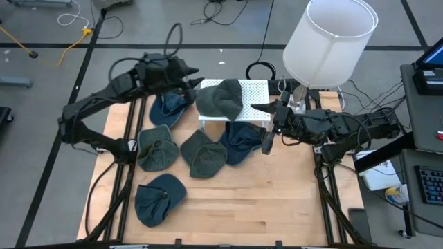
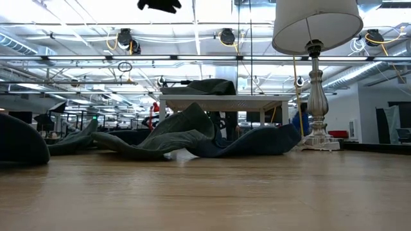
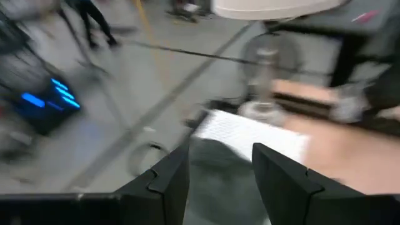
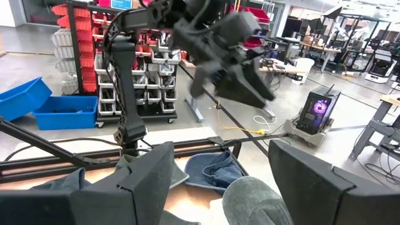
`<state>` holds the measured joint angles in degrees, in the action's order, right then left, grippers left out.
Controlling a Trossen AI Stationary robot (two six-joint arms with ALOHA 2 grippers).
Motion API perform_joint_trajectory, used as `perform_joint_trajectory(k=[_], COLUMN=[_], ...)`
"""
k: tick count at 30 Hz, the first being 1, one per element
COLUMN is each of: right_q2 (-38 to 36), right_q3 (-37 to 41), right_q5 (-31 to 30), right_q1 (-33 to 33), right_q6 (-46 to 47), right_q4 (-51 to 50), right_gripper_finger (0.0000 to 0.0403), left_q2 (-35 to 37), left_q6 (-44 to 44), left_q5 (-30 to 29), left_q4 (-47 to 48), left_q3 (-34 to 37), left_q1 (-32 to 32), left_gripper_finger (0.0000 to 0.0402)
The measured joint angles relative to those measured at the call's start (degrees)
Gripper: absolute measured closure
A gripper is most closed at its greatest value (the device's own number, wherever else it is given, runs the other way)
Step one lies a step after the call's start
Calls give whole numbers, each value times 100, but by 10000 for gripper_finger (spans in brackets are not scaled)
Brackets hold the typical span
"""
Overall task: Pick & Place hat
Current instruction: Stack the right gray cap on top of the gray cap on the shelf
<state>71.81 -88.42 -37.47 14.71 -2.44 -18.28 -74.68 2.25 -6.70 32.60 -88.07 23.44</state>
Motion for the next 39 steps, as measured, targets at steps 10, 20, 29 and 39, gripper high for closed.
perform_joint_trajectory(k=[10, 20, 29, 39], right_q2=[0, 0, 0, 0], right_q3=[-1, -1, -1, -1], right_q5=[4, 21, 22, 24], right_q1=[-1, -1, -2, 1], right_q6=[17, 17, 22, 22], right_q4=[-2, -2, -2, -2], right_gripper_finger=[149, 149, 149, 149], left_q2=[581, 742, 735, 718], left_q6=[-2426, -4736, -6163, -6999], left_q5=[1711, 1726, 2041, 1973], left_q4=[895, 2409, 3973, 5719], left_q3=[0, 0, 0, 0], left_q1=[-97, -254, -258, -447], left_gripper_finger=[224, 224, 224, 224])
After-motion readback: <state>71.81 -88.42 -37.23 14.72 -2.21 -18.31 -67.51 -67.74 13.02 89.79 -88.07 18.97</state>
